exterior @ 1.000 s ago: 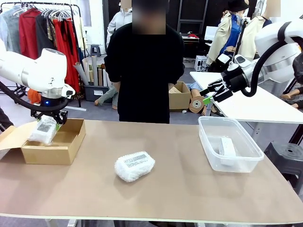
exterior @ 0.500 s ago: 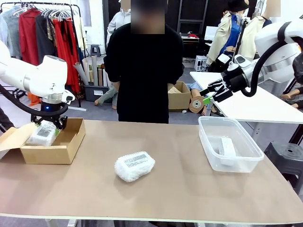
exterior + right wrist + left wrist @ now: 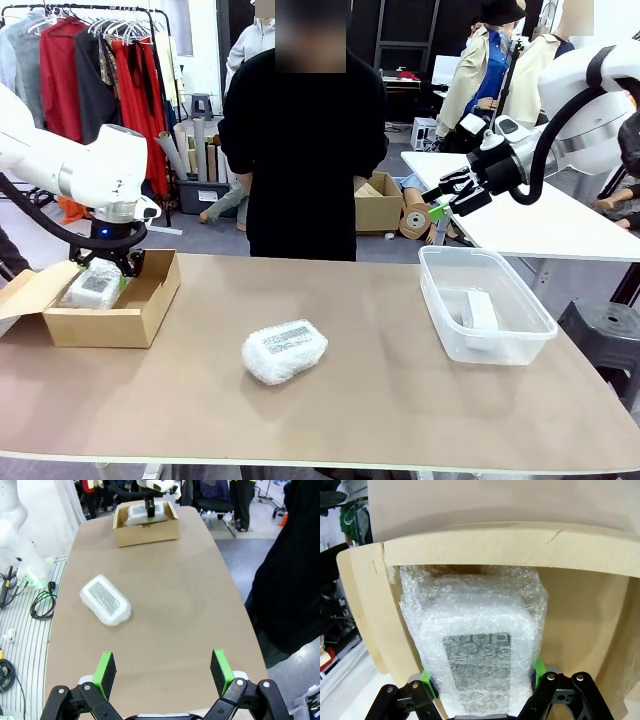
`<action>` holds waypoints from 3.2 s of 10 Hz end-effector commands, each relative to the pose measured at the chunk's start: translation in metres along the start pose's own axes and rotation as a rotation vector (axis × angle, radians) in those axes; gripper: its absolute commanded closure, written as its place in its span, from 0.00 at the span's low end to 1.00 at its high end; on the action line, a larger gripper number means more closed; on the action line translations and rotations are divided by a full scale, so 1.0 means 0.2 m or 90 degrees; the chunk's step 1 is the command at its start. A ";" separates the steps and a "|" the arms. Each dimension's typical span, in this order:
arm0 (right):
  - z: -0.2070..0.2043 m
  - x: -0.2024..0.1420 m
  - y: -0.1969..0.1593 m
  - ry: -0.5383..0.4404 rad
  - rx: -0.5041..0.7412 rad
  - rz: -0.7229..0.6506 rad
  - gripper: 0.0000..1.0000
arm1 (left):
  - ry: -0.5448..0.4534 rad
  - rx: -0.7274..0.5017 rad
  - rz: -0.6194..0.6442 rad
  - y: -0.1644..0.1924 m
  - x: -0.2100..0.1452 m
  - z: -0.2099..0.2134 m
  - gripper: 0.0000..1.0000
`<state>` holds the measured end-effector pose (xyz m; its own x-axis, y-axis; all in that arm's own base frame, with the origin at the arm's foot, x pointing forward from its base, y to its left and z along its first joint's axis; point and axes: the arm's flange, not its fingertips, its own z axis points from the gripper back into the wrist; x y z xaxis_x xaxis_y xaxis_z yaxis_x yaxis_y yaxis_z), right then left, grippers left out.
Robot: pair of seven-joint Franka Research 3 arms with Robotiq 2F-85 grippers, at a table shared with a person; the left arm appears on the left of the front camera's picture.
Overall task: Separate and place wrapped and unwrapped clocks.
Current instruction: If the picked Digital clock is wrapped, place it in the Package Box ; if not, place it in the Organizing box, then pick up the Digital clock indicated by the person.
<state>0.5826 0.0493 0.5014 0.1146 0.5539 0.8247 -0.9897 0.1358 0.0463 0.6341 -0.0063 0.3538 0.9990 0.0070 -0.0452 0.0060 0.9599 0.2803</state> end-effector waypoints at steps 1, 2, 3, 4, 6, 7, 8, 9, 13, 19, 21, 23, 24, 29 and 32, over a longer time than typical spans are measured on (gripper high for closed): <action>0.00 0.01 0.00 0.004 -0.001 0.006 0.00 | 0.008 0.007 -0.004 0.00 0.02 0.01 1.00; 0.00 0.01 0.00 0.004 -0.001 0.006 0.00 | 0.010 0.007 -0.004 0.00 0.02 0.01 0.92; 0.00 0.01 0.00 0.004 -0.001 0.006 0.00 | 0.013 0.004 -0.003 0.00 0.02 0.00 0.72; 0.00 0.01 0.00 0.004 -0.001 0.006 0.00 | 0.013 0.004 -0.004 -0.01 0.02 0.00 0.53; 0.00 0.01 0.00 0.004 -0.001 0.006 0.00 | 0.012 0.004 -0.006 0.00 0.02 0.00 0.15; 0.00 0.01 0.00 0.004 -0.001 0.006 0.00 | 0.011 0.004 -0.006 -0.01 0.02 0.00 0.00; 0.00 0.01 0.00 0.004 -0.001 0.006 0.00 | 0.010 0.004 -0.007 -0.01 0.01 0.00 0.00; 0.00 0.01 0.00 0.004 -0.001 0.006 0.00 | 0.010 0.003 -0.008 -0.01 0.01 0.00 0.00; 0.00 0.01 0.00 0.004 -0.001 0.006 0.00 | 0.002 0.007 -0.018 -0.04 0.00 0.04 0.00; 0.00 0.01 0.00 0.004 -0.001 0.006 0.00 | -0.013 0.001 -0.011 -0.05 0.01 0.09 0.00; 0.00 0.01 0.00 0.004 -0.001 0.006 0.00 | -0.013 0.001 -0.011 -0.05 0.01 0.09 0.00; 0.00 0.01 0.00 0.004 -0.001 0.006 0.00 | -0.013 0.001 -0.011 -0.05 0.01 0.09 0.00; 0.00 0.01 0.00 0.004 -0.001 0.006 0.00 | -0.013 0.001 -0.011 -0.05 0.01 0.09 0.00; 0.00 0.01 0.00 0.004 -0.001 0.006 0.00 | -0.003 -0.023 -0.041 -0.03 -0.06 0.20 0.00; 0.00 0.01 0.00 0.004 -0.001 0.006 0.00 | -0.002 -0.082 -0.142 -0.05 -0.21 0.40 0.00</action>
<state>0.5826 0.0493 0.5013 0.1147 0.5539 0.8246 -0.9897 0.1357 0.0465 0.6117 -0.0446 0.4176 0.9878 -0.1424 -0.0627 0.1517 0.9710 0.1847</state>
